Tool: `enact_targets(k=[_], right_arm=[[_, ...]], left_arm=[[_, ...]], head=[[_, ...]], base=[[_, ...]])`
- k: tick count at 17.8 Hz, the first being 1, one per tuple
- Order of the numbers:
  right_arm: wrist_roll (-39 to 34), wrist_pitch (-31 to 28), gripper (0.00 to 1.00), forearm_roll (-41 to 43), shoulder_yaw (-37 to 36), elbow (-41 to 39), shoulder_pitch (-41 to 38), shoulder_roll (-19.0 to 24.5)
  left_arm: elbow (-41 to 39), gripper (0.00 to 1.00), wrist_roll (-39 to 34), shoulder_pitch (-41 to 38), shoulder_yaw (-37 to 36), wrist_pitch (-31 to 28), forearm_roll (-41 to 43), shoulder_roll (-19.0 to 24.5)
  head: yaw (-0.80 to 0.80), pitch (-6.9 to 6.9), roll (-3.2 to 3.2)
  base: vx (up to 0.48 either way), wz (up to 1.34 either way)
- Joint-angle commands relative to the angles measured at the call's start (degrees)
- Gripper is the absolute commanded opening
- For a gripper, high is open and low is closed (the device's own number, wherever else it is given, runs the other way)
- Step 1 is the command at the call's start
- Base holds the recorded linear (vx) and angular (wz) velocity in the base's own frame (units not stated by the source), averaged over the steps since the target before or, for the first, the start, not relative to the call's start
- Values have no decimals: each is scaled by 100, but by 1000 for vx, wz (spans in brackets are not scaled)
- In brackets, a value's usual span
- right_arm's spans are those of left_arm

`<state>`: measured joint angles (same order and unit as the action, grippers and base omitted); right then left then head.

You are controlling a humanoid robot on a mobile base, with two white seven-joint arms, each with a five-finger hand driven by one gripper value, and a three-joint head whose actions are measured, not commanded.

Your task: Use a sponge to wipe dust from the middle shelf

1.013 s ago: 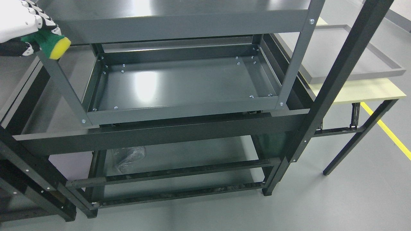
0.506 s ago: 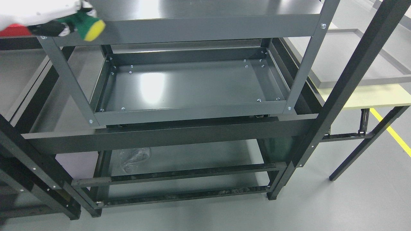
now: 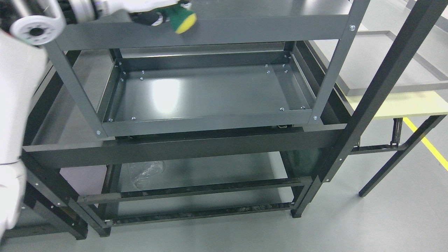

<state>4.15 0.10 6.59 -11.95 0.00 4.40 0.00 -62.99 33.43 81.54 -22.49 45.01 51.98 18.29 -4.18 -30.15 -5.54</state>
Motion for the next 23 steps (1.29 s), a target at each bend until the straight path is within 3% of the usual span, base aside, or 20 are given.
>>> enact_targets(k=[1, 4, 10, 12, 14, 23], right_arm=[[-2, -414, 100, 0, 0, -100, -1, -100], [-2, -414, 100, 0, 0, -100, -1, -100], [-2, -414, 100, 0, 0, -100, -1, -100], [-2, -414, 100, 0, 0, -100, -1, -100], [-2, -414, 100, 0, 0, -100, -1, -100], [-2, -414, 100, 0, 0, -100, -1, -100]], left_arm=[[1553, 1, -73, 521, -957, -1, 638, -1729], [1544, 1, -310, 530, -1406, -1, 515, -1729], [1491, 2, -1040, 556, -2266, -1, -599, -1729], [1369, 2, -1128, 600, -2645, -482, -874, -1729], [1211, 2, -1163, 609, -2874, -598, -865, -1729], [815, 2, -549, 1295, -2313, -45, -804, -1729]], head=[[0, 0, 0], [0, 0, 0], [0, 0, 0], [0, 0, 0], [0, 0, 0], [0, 0, 0]], base=[[0, 0], [0, 0], [5, 62], [13, 96], [3, -2], [-9, -17]])
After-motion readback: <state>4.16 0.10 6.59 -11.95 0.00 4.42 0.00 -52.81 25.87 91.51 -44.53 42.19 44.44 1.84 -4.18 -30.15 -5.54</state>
